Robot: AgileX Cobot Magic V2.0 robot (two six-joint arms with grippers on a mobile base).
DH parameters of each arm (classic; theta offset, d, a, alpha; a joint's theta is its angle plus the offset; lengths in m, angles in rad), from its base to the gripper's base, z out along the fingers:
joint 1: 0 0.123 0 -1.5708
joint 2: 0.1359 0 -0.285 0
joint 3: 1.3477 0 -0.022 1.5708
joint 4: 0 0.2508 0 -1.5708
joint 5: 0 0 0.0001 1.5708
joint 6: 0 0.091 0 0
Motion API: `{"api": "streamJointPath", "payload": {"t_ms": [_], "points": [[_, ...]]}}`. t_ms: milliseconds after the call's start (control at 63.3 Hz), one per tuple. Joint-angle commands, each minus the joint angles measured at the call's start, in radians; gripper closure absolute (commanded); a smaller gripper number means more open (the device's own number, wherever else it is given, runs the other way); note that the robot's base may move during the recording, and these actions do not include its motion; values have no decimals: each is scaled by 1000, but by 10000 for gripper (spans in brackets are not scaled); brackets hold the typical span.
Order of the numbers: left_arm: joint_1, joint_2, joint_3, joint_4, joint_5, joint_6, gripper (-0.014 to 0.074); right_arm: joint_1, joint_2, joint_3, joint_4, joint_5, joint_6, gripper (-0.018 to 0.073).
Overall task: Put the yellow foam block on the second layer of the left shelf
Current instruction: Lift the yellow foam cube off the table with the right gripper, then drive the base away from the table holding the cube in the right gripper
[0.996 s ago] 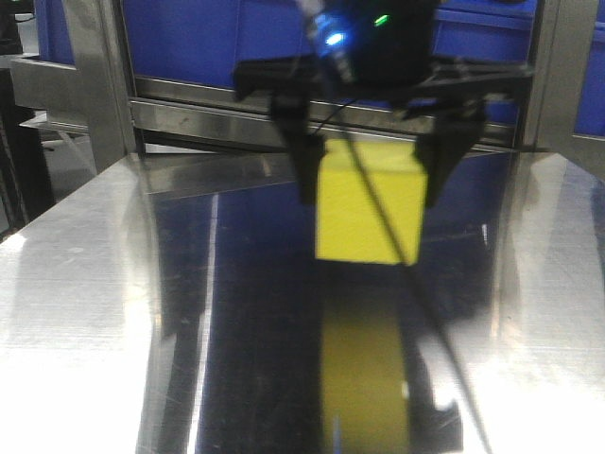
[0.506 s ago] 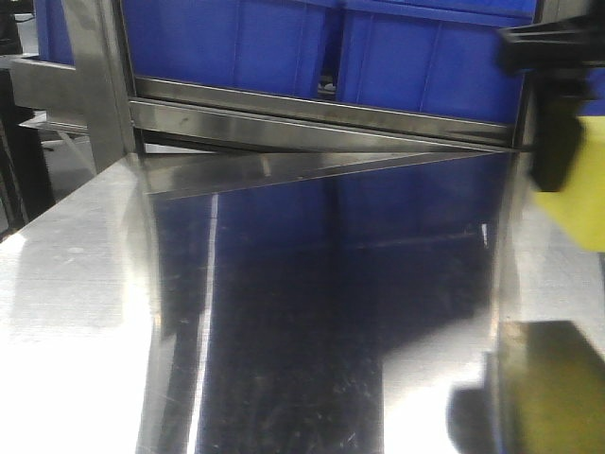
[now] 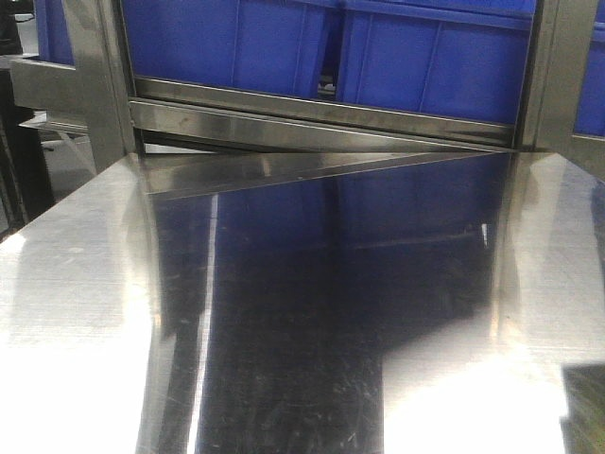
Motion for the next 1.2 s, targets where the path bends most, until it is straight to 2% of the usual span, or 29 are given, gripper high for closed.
{"api": "streamJointPath", "payload": {"t_ms": [0, 142, 458, 1186], "points": [[-6, -18, 25, -4, -90, -5, 460, -8, -96, 25, -21, -227, -25, 219], [-6, -18, 25, -4, -90, -5, 460, -8, -232, 77, -21, -341, -31, 219], [-6, -18, 25, -4, -90, -5, 460, -8, -394, 84, -37, -328, -31, 219], [-6, -18, 25, -4, -90, -5, 460, -8, -397, 84, -37, -331, -31, 219]]}}
